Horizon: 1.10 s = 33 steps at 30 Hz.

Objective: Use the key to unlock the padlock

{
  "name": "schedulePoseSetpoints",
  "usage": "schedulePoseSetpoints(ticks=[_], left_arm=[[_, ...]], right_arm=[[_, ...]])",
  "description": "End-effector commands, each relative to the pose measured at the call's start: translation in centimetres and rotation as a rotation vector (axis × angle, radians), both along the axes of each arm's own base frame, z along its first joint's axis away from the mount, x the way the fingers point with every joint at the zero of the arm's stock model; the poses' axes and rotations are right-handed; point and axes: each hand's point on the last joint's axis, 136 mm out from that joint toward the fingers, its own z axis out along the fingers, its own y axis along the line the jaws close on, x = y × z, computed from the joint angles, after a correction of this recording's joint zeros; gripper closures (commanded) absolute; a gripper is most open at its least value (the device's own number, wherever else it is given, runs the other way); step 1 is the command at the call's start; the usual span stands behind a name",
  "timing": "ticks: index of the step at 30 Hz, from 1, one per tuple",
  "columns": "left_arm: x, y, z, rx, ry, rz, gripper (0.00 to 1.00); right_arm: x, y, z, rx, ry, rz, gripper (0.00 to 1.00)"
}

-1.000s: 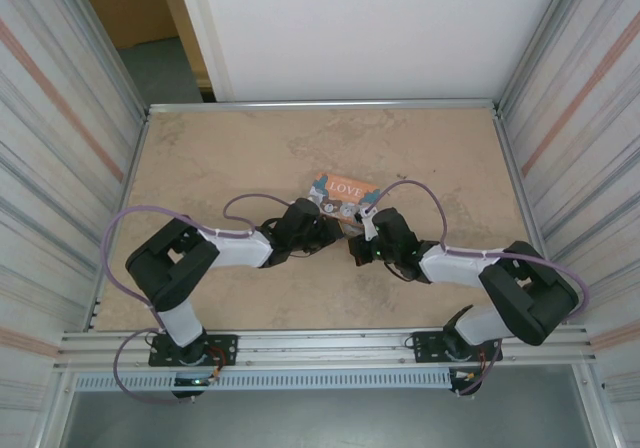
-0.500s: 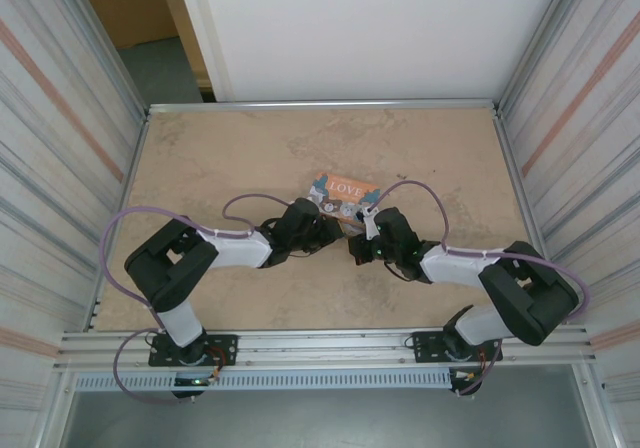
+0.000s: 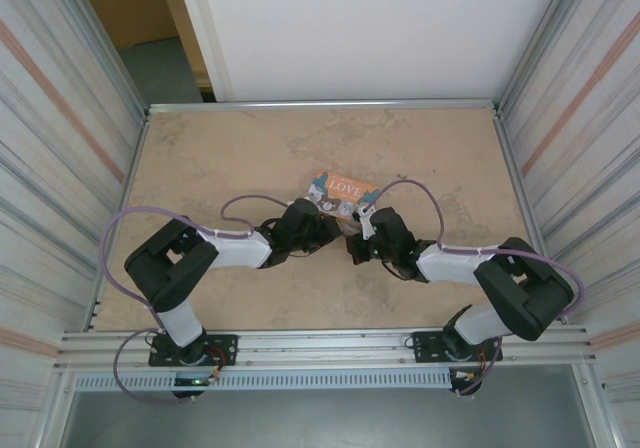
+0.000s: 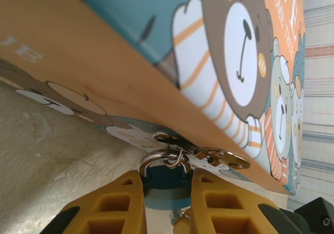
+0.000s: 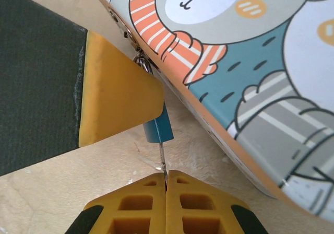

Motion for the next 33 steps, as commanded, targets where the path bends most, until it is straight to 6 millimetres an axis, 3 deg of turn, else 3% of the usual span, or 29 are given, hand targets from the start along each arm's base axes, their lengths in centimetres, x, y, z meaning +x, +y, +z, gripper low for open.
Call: schedulePoseSetpoints(ticks=[1,8,13,33], left_arm=[[-2.6,-2.6,2.6,-0.107,0.010,-0.121,0.90],[-2.1,-2.7,3.2,-0.117,0.005,-0.110,0.90],[-2.0,-3.0,3.5,-0.131,0.005,-0.112,0.90],[-2.4,-3.4,2.9,-0.134,0.022,-0.115,0.90]], right_arm=[[2.8,2.6,6.3,0.092,-0.238,0.030,1.00],[0.9,2.4,4.7,0.087,-0.183,0.044,1.00],[1.0,2.8,4.4,0.103,-0.163,0.036,1.00],[4.2,4.4,9.4,0.232,-0.233,0.008,1.00]])
